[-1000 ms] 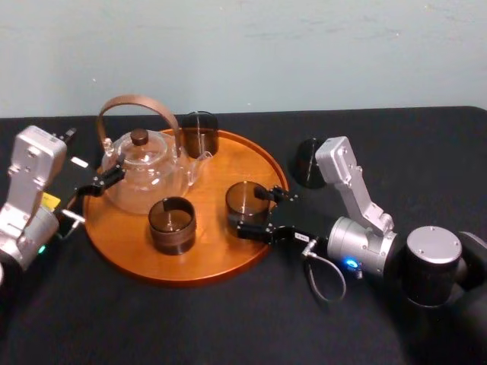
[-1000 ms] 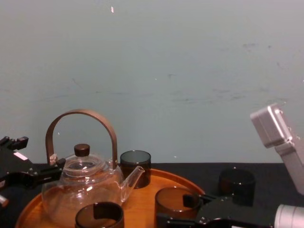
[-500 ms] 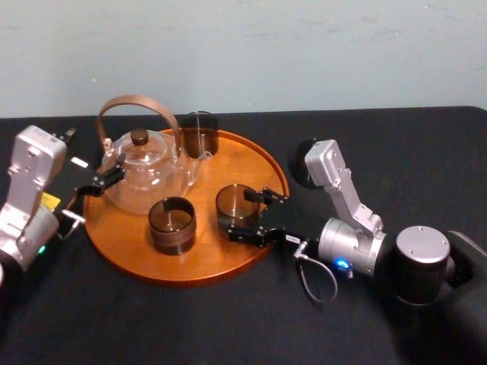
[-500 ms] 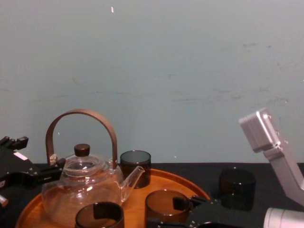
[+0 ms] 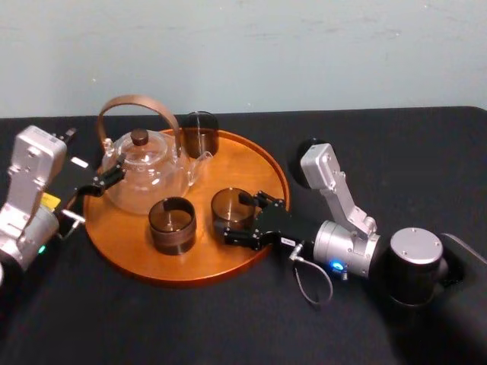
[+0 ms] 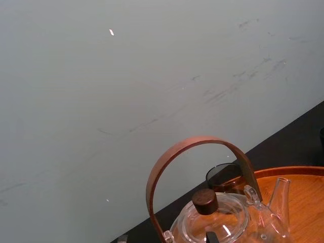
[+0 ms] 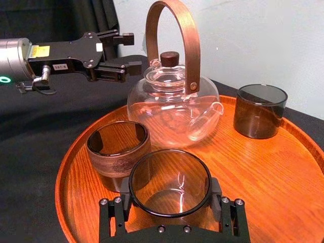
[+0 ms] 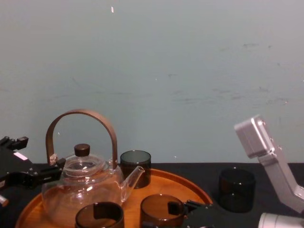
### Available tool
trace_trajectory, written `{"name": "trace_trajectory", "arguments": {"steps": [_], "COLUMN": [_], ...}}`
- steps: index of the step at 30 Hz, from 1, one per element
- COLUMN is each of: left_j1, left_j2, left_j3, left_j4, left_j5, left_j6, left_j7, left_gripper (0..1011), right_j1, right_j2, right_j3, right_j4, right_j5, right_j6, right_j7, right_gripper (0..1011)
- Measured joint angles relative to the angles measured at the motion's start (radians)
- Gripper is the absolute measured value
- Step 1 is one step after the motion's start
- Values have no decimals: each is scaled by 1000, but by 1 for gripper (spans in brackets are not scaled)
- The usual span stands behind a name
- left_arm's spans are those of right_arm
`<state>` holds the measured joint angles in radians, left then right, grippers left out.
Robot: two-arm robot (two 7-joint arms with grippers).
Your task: Pick up the glass from the table and place it on the tray.
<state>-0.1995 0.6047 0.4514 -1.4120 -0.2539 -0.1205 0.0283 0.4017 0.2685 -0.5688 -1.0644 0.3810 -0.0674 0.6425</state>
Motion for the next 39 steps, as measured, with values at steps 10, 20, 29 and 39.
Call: {"name": "trace_trajectory", "arguments": {"steps": [10, 20, 29, 39], "left_j1": [0, 0, 0, 0], "left_j2": [0, 0, 0, 0], "left_j3": [0, 0, 0, 0], "left_j4": [0, 0, 0, 0], "left_j5": [0, 0, 0, 0], "left_j6": [0, 0, 0, 0], "left_j7": [0, 0, 0, 0], "left_gripper": [1001, 1002, 1002, 1001], "right_j1": [5, 6, 4, -14], "right_j2": [-15, -18, -15, 3], "right_j3": [4, 5, 6, 11], "right_j4": [33, 40, 36, -8], "right_j5": [15, 19, 16, 17], "right_j6": [-3, -1, -5, -23], "right_j7": [9, 9, 9, 15], "right_gripper": [908, 908, 1002, 1002]}}
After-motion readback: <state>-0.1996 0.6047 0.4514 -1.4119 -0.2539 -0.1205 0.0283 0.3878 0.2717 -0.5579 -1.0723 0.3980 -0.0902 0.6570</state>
